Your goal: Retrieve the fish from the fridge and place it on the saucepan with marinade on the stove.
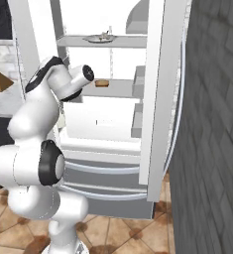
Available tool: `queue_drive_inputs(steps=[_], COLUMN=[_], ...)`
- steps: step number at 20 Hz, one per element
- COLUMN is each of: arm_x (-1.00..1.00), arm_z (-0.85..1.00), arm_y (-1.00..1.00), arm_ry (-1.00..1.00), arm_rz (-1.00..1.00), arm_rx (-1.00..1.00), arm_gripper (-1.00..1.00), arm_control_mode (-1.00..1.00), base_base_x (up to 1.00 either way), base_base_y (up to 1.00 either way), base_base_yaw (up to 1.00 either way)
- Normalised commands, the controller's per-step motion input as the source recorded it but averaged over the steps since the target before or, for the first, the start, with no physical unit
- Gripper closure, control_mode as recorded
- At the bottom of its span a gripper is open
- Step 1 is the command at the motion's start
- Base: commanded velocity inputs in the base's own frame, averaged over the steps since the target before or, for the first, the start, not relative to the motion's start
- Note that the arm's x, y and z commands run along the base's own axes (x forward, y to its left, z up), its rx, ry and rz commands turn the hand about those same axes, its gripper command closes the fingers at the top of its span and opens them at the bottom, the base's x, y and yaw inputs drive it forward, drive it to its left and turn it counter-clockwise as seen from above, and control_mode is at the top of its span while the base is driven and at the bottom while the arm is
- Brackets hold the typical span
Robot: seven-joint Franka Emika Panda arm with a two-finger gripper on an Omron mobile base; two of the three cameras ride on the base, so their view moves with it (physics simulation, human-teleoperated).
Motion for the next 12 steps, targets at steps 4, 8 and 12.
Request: queue_drive_inputs(steps=[4, 8, 12], arm_x=[-0.36, 0.05, 0.08], arm_z=[-0.29, -0.41, -0.47], arm_y=[1.00, 1.00, 1.00], arm_ry=[-0.16, -0.11, -0.13], arm_rz=[0.13, 0.02, 0.00], arm_rx=[-0.07, -0.10, -0.10], arm_gripper=[-1.00, -1.00, -1.00], arm_control_mode=[-1.00, -1.00, -1.00], base_base_x=[0.00, 0.00, 0.00], base_base_y=[0.00, 0.00, 0.00], base_base_yaw=[0.00, 0.00, 0.00])
